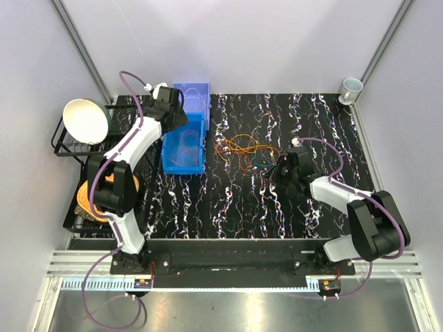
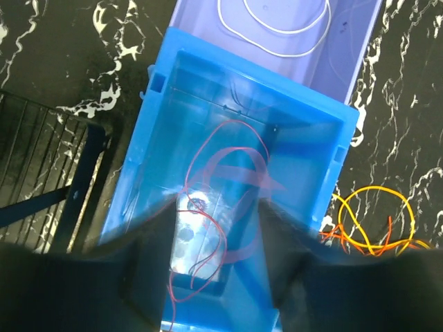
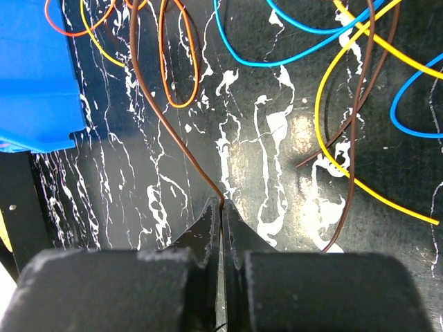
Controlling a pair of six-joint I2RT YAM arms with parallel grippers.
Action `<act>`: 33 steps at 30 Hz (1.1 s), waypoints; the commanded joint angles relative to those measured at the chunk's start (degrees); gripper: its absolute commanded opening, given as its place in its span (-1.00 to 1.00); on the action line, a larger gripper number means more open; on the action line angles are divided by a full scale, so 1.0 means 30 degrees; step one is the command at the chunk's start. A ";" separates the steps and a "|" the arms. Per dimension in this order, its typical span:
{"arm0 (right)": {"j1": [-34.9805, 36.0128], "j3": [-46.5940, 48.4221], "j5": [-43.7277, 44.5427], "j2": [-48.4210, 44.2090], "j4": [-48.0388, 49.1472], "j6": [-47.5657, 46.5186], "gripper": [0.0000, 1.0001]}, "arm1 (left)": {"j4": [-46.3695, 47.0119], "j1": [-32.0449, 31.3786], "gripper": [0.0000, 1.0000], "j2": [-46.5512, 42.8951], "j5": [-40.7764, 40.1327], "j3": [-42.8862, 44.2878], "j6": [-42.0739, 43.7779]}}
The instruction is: Untangle the cables
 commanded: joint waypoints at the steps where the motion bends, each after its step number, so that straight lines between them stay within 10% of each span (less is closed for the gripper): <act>1: 0.0054 0.0565 -0.0434 -0.0256 -0.0084 -0.0298 -1.00 | 0.0265 -0.0579 0.34 -0.1771 -0.1427 0.0769 0.0484; 17: 0.0083 0.3112 -0.1577 -0.3298 -0.2982 -0.0356 -1.00 | 0.2689 -0.5790 0.66 -0.6548 -0.0786 -0.3238 0.2711; 33: 0.0054 1.0730 -0.5733 -0.6349 -0.6970 -0.0124 -1.00 | 1.0921 -0.9045 0.66 -1.3313 0.7060 -1.1412 0.5433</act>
